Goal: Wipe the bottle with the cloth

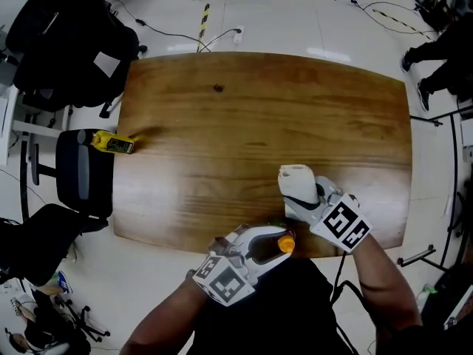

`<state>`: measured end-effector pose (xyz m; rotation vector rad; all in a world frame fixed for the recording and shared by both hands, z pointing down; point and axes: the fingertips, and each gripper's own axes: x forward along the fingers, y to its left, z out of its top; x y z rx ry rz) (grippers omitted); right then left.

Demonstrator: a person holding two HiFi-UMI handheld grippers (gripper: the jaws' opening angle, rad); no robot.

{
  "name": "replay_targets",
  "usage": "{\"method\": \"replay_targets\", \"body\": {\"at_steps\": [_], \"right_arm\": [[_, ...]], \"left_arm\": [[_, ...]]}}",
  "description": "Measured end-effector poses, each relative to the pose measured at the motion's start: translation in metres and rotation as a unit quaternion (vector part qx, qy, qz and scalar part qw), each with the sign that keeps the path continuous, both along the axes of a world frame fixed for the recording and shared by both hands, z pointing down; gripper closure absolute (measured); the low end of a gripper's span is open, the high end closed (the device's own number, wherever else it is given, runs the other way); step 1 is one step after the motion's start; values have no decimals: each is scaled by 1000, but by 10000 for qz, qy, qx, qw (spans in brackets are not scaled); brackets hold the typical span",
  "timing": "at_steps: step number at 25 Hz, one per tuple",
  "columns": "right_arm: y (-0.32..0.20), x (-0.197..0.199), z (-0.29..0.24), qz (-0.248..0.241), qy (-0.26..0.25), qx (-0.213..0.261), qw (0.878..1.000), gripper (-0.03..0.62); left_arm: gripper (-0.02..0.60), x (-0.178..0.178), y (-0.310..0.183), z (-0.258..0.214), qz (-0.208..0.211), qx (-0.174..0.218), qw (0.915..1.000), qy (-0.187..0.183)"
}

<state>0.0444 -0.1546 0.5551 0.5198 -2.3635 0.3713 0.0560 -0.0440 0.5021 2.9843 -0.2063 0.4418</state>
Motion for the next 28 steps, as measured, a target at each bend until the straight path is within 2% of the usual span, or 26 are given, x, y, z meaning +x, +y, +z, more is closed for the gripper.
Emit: {"method": "replay_targets", "body": {"at_steps": [2,4,8,13,18,23,28], "right_arm": [[-1,14,-51,98,0,384,9992,488],[12,18,-95,-42,103,615,9980,488],[57,-4,-131,-534,530,500,9959,488],[81,-40,-124,-666,1031,839,9889,488],[78,-52,-99,-765,1641,1069,9776,485],[78,-55,-84,-578,1803,1050,9763,480],[78,-56,-79,-352,1639,1063,9801,477]], "left_arm": [[397,-2,-3,0,-34,-22,10000,44],[396,-2,-5,1,-72,-41,9999,94],[394,-2,-7,5,-90,-84,9997,191],[394,-2,-7,7,85,-105,9997,195],[394,-4,-10,10,142,-88,9998,143],[394,-1,-9,10,175,-66,9998,120],[394,-2,-9,10,166,-71,9997,136]]}}
